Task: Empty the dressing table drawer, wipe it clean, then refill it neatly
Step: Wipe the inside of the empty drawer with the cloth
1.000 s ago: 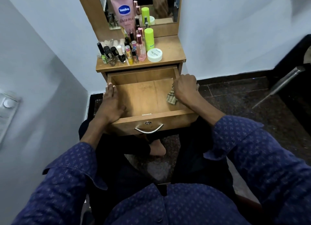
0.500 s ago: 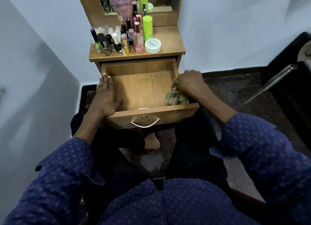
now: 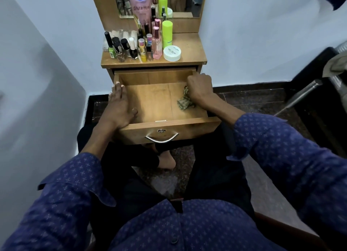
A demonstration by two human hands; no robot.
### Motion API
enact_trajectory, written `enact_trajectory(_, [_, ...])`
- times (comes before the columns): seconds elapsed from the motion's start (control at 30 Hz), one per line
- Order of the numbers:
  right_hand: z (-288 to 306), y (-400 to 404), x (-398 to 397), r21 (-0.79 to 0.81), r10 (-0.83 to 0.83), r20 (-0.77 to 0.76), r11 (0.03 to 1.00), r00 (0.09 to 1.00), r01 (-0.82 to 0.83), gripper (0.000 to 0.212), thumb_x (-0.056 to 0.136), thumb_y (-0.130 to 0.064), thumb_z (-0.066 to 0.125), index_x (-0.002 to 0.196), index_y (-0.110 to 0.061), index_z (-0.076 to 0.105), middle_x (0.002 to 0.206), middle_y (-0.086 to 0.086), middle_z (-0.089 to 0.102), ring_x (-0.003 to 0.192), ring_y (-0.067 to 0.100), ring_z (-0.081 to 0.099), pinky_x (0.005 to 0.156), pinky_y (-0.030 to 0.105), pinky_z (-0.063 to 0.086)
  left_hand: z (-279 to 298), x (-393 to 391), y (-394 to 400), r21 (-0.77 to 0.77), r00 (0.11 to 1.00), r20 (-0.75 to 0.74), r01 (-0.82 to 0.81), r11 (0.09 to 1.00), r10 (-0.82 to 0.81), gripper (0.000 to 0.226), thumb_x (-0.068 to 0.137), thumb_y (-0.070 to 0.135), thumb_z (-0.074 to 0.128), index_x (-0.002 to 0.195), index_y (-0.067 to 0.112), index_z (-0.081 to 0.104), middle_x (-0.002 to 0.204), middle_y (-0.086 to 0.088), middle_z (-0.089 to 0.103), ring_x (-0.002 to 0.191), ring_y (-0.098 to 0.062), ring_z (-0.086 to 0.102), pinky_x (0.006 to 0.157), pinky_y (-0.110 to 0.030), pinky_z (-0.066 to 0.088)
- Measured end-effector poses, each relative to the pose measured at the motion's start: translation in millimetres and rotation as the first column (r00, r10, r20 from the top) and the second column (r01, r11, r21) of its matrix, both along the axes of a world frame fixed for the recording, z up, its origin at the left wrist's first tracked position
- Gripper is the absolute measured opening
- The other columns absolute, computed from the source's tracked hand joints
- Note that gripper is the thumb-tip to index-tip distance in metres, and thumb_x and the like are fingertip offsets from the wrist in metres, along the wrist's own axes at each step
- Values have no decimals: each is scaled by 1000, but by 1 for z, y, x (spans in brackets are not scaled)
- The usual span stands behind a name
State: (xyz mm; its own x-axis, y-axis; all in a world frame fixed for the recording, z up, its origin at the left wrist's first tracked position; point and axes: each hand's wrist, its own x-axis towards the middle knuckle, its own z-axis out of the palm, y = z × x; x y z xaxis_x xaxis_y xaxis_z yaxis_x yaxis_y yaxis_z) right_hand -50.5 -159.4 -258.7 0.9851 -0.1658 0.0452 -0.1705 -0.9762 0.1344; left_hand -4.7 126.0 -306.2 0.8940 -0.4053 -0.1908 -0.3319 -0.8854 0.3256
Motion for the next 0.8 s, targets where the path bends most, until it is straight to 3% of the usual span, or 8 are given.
enact_trajectory(0.13, [-4, 0, 26, -121, 195, 9, 974, 981, -193, 28, 96, -4, 62, 123, 1, 64, 127, 16, 59, 121, 35, 51, 89, 44, 46, 0, -1, 0, -8, 1000, 3, 2, 1000, -2, 98, 105, 33, 62, 165, -1, -9, 172, -19, -20, 161, -33, -17, 132, -44, -3])
enact_trajectory(0.2, [-12, 1, 34, -156, 241, -18, 958, 970, -241, 24, 100, -4, 55, 120, 2, 67, 123, 16, 64, 121, 33, 51, 94, 42, 44, -1, -1, 1, -16, 1000, -6, 7, 1000, -7, 98, 105, 33, 61, 165, 0, -9, 172, -19, -20, 161, -32, -18, 132, -44, -3])
enact_trajectory(0.33, [-41, 15, 35, -171, 218, 5, 962, 976, -214, 31, 106, -5, 42, 111, 0, 72, 114, 16, 71, 109, 31, 57, 84, 39, 45, -2, 0, 2, -19, 1000, 2, 15, 1000, -15, 97, 105, 34, 60, 164, 0, -10, 172, -19, -21, 160, -32, -18, 132, -44, -3])
enact_trajectory(0.47, [-41, 38, 31, -118, 148, -63, 981, 987, -155, 35, 108, -1, 34, 128, 7, 63, 140, 28, 57, 130, 38, 51, 100, 41, 42, -4, 2, 0, 17, 1000, 5, 19, 1000, -19, 98, 105, 36, 59, 164, -1, -11, 171, -21, -23, 160, -33, -21, 132, -45, -5])
enact_trajectory(0.57, [-43, 64, 33, 51, 150, 7, 987, 989, -150, 28, 97, 10, 47, 110, 2, 70, 120, 23, 67, 109, 32, 65, 79, 36, 48, -5, 2, -1, 16, 1000, 8, 24, 1000, -25, 97, 106, 36, 57, 164, -1, -11, 171, -21, -24, 159, -34, -22, 131, -45, -6])
enact_trajectory(0.63, [-47, 81, 43, 94, 218, 4, 972, 976, -217, 27, 90, 12, 55, 109, 1, 71, 118, 20, 68, 107, 32, 67, 77, 38, 53, -7, 3, 1, -2, 1000, 12, 26, 1000, -26, 95, 107, 35, 56, 164, -1, -10, 171, -21, -23, 160, -34, -21, 132, -45, -5])
enact_trajectory(0.8, [-34, 60, 40, -46, 175, -148, 982, 973, -183, 20, 103, -6, 53, 111, -7, 71, 115, 10, 70, 102, 25, 69, 72, 35, 53, -9, 8, 6, -3, 998, 23, 57, 998, -57, 90, 108, 32, 53, 164, -2, -8, 171, -22, -22, 160, -34, -20, 132, -46, -3])
